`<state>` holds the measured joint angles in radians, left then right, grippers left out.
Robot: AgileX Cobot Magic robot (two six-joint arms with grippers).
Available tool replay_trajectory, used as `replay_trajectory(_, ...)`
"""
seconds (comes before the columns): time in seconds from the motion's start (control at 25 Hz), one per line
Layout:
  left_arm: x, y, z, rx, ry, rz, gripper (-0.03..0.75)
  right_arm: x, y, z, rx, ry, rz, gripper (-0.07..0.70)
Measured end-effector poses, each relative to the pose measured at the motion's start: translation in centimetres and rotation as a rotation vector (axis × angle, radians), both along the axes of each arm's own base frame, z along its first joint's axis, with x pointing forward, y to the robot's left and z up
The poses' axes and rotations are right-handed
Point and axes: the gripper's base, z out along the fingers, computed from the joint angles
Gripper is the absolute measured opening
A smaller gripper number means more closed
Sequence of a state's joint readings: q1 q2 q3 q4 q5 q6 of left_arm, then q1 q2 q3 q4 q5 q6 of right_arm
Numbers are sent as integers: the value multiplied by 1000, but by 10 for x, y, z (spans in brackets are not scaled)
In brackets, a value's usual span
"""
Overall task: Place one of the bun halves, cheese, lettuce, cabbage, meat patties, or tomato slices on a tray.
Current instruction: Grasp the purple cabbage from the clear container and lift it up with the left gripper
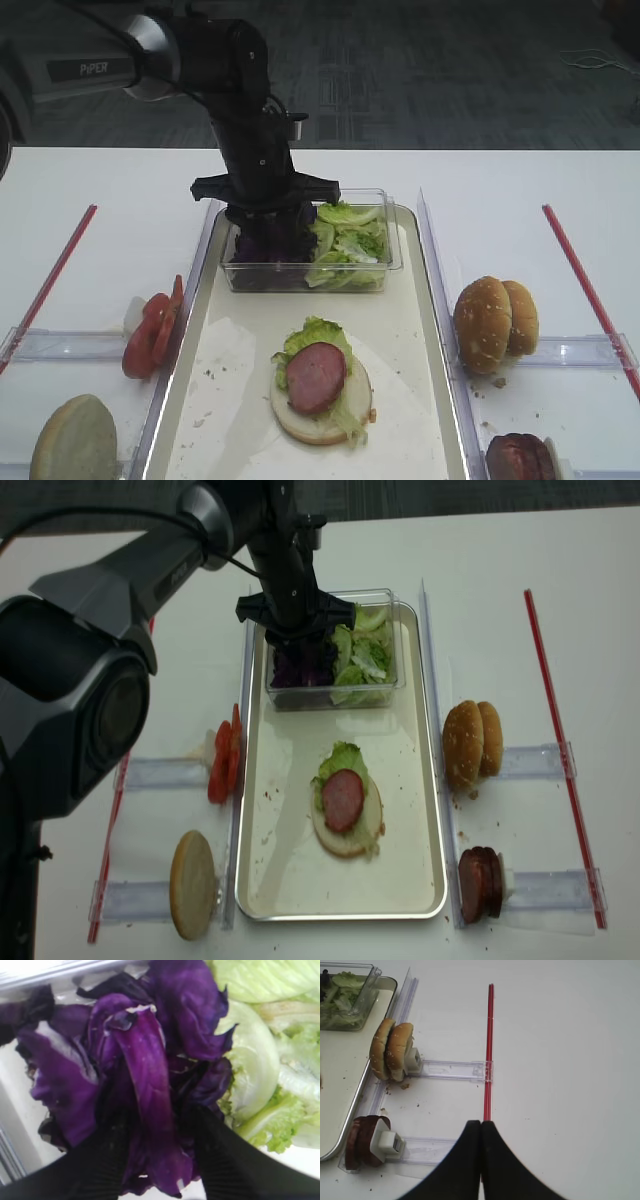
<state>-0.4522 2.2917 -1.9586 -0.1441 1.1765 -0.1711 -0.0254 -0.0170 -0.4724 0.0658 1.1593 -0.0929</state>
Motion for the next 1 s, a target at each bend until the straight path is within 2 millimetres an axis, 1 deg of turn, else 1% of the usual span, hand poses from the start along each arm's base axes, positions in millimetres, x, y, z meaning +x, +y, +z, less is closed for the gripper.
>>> replay_trajectory(0.08,0,-1,-1,1,0,-8,288,0,0,0,0,0,0,24)
replay_trajectory(0.2,0,-1,-1,1,-2,-11,248,0,0,0,-2,0,1,24)
replay_trajectory(0.52,-1,-1,-2,6,7,-17,57,0,0,0,-3,0,2,24)
replay_trajectory(0.72,-1,-1,-1,10,17,-23,49,0,0,0,-3,0,2,24)
replay_trajectory(0.88,1,-1,4,7,11,-25,48,0,0,0,-3,0,2,24)
replay_trajectory(1.0,3,-3,11,-4,-12,-27,48,0,0,0,-3,0,2,24)
